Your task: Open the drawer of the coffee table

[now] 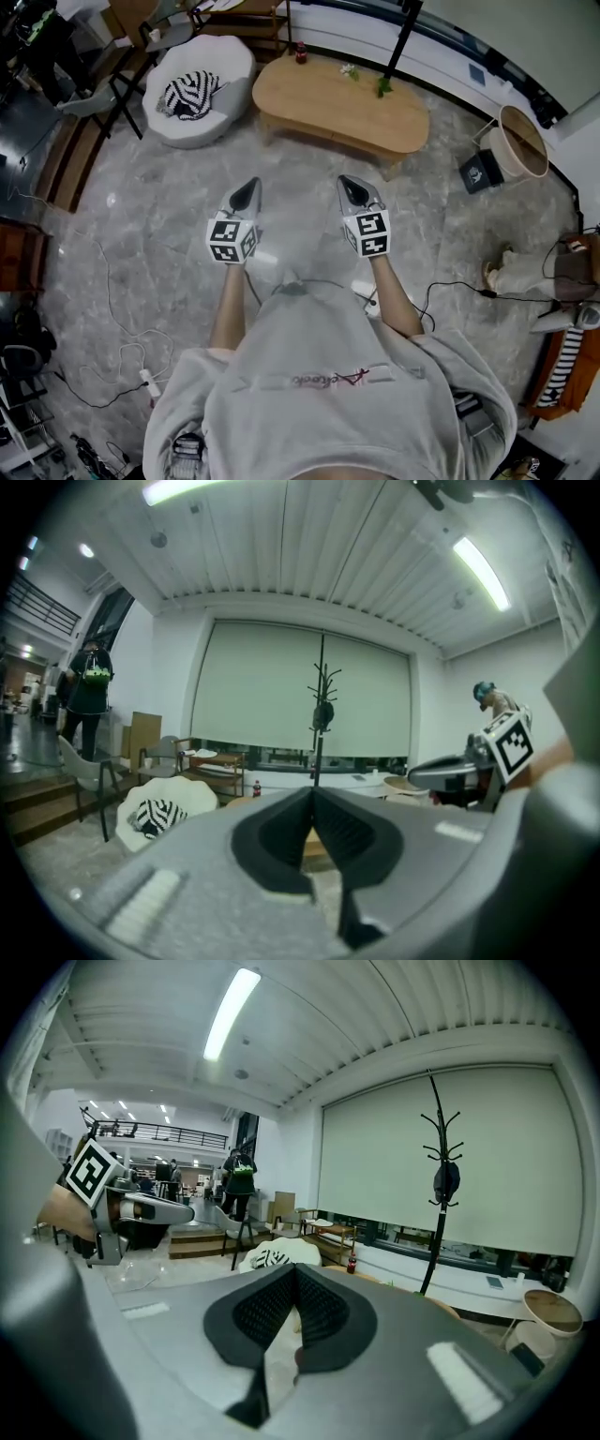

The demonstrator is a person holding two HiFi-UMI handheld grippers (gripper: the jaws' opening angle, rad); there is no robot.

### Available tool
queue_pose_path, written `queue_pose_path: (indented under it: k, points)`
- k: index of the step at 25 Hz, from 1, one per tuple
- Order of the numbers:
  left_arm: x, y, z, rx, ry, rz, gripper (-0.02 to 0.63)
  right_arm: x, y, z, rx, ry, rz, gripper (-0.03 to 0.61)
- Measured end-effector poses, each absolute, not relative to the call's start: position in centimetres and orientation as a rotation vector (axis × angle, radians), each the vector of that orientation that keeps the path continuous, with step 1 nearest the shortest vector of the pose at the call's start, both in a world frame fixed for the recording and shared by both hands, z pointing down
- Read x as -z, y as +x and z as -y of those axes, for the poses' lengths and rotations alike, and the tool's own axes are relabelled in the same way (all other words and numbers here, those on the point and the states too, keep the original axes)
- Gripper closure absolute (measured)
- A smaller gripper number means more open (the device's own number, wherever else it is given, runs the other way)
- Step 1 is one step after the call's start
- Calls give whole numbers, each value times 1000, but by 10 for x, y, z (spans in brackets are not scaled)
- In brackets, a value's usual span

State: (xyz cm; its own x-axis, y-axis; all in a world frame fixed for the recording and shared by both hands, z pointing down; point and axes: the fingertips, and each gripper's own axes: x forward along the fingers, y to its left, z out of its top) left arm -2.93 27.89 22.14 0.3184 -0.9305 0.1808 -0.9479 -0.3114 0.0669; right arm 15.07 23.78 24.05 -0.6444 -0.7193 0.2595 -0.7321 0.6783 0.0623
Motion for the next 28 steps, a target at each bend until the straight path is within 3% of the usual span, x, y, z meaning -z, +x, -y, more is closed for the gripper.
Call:
queue_pose_path:
  k: [16, 28]
  points:
    - [-220, -126, -185, -127, 2461, 1685, 614, -232, 53, -148, -35, 1214, 2596, 574]
    - [-229, -121, -168, -152, 2490, 1643, 614, -246, 53, -139, -61, 1230, 2581, 574]
